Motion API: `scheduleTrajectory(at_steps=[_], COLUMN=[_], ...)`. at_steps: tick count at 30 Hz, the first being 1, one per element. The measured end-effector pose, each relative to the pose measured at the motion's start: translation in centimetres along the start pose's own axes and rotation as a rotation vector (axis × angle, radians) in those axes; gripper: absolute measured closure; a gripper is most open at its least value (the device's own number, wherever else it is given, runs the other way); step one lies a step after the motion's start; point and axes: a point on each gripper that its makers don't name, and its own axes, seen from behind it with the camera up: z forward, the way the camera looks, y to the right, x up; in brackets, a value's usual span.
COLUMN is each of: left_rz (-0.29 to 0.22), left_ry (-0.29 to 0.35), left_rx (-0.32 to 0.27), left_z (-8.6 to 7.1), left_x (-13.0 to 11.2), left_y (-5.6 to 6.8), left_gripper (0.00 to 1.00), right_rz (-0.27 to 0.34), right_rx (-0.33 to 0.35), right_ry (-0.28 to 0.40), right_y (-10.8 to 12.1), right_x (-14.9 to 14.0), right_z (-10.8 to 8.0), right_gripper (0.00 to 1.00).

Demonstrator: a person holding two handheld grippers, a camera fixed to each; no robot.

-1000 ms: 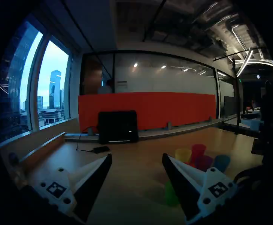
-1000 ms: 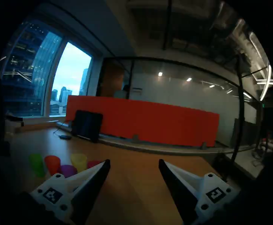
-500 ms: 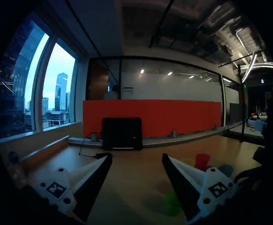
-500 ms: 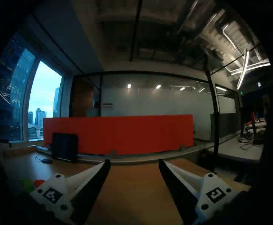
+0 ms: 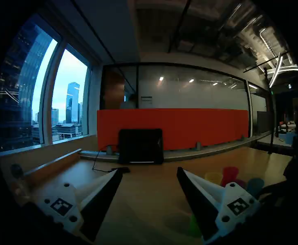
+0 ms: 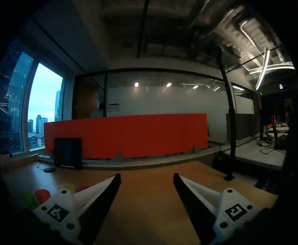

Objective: Pour water

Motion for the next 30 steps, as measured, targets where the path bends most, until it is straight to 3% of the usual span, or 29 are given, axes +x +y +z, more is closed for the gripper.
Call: scheduleTrajectory(at_steps=[8, 15, 30], left_rz=[0.014, -0.009, -0.02], left_ry=[-0.001, -0.001, -0.03], left_rx=[0.024, 0.026, 0.046], left_z=[0.0, -0.1, 0.5], left_x=[-2.0, -3.5, -6.9], left_y=[-0.3, -0.2, -1.3], left_gripper=[0.01, 0.01, 0.01], right_rz=[-0.021, -0.039, -0.06], right_rx=[0.003, -0.003, -0.015], right_ry=[-0.017, -0.016, -0.021], right_y=[-0.6, -0.9, -1.3], right_x=[0.2, 0.8, 1.1], right_z=[0.0, 0.0, 0.0], right_gripper=[0.01, 0.01, 0.01])
